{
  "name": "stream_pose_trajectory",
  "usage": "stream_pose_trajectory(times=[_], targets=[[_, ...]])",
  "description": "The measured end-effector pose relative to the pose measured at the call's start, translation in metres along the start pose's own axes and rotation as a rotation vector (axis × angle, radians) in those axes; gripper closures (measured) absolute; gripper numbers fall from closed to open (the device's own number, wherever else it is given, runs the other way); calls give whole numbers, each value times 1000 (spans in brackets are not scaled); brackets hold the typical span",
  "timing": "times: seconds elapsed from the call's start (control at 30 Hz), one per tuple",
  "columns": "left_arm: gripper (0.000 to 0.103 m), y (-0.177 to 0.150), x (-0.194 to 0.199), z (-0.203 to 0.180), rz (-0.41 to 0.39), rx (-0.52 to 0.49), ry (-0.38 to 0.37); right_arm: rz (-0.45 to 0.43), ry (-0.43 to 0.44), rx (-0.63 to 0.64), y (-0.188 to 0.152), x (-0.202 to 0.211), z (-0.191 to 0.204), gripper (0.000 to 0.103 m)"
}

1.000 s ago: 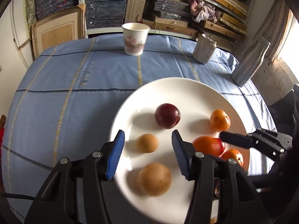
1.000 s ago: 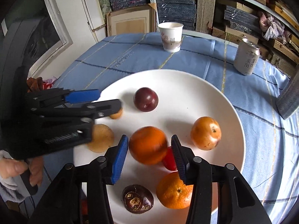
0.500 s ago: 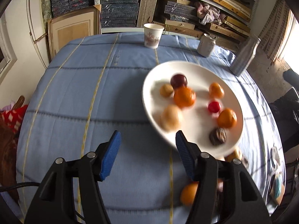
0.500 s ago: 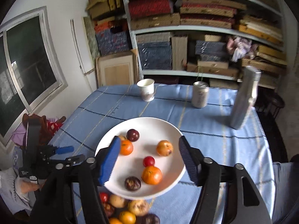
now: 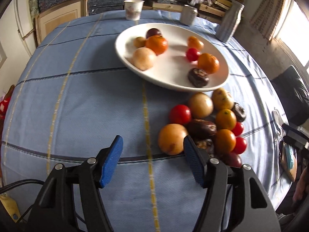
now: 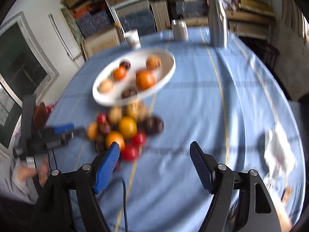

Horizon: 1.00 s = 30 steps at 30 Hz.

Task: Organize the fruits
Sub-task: 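Withdraw both open grippers from the plate toward the fruit cluster, then grasp a large orange grapefruit with the left gripper while the right gripper grasps a dark red plum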

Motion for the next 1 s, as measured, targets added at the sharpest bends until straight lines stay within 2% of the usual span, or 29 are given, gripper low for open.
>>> stream_pose_trajectory(times=[0.27,0.33,0.43,0.53,0.67,0.73,0.8,1.0], targets=[[36,-4,-20,-8,31,-33,4,-13,-43,-2,-9,13,-4,24],[29,-5,-23,-6,28,-34,11,-12,-48,-15,-10,14,-7,24],[24,-6,-20,-1,11,-50,36,-15,-47,-15,-8,14,-6,24],[24,-6,-10,14,-14,-45,82,-9,-36,5,-7,12,-1,24],[25,-9,6,53,-26,48,144,-12,-25,21,-5,11,4,24],[25,-13,11,63,-22,75,140,-7,-22,16,-6,10,3,24],[25,-16,14,60,-23,62,130,2,-20,11,-7,9,3,24],[25,-14,4,21,-18,-25,65,4,-22,23,-7,10,4,24]])
Point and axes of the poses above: each gripper's, at about its wrist camera, not at the fingertips, and x roughly against the way its jaws point, z to its left, y to its top, the point moved 5 cm from there along -x, roughly the way its jaws point, and after that the axes turned 6 degrees about -z, right-handed, at the moved point
